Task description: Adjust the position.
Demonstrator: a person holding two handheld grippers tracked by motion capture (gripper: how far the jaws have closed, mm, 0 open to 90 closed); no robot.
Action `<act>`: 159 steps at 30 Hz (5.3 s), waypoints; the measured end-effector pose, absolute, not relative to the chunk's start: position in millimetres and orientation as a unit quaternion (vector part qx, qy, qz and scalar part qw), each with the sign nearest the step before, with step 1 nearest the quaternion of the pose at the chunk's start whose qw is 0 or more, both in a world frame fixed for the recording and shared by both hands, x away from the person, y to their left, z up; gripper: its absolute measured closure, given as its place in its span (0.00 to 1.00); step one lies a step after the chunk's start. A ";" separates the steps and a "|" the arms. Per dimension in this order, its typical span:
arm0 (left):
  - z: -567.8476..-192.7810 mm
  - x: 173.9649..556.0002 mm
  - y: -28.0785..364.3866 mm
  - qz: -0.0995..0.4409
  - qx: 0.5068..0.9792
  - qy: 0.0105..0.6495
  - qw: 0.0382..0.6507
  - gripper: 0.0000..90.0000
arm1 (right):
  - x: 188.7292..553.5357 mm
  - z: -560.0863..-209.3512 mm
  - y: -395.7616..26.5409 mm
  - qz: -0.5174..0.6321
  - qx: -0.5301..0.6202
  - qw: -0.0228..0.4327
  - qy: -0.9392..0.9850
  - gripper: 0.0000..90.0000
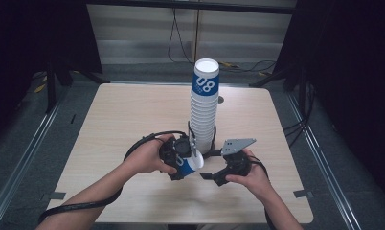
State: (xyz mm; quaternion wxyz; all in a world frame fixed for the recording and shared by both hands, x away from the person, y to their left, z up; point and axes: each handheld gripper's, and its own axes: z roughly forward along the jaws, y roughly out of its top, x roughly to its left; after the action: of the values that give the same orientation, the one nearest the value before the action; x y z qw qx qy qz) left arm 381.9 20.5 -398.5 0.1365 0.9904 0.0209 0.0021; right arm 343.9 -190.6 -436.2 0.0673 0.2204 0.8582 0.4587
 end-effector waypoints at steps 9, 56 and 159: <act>-400.1 381.0 17.5 -0.001 0.992 0.017 0.124 0.25 | 343.8 -436.5 -190.4 0.461 0.221 0.065 0.857 0.15; -401.2 381.8 13.2 0.014 0.985 0.002 0.174 0.22 | 343.4 -428.7 -179.9 0.486 0.185 0.051 0.853 0.32; -432.4 395.0 83.5 -0.055 0.906 0.151 0.391 0.18 | 344.2 -433.9 -203.5 0.514 0.227 0.056 0.826 0.32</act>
State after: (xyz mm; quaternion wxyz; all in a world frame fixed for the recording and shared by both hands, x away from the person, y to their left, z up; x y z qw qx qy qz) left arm 395.0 83.5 -432.4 0.3908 0.9064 0.1508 -0.0547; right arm 344.2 -203.5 -433.9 0.0557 0.2267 0.8257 0.5136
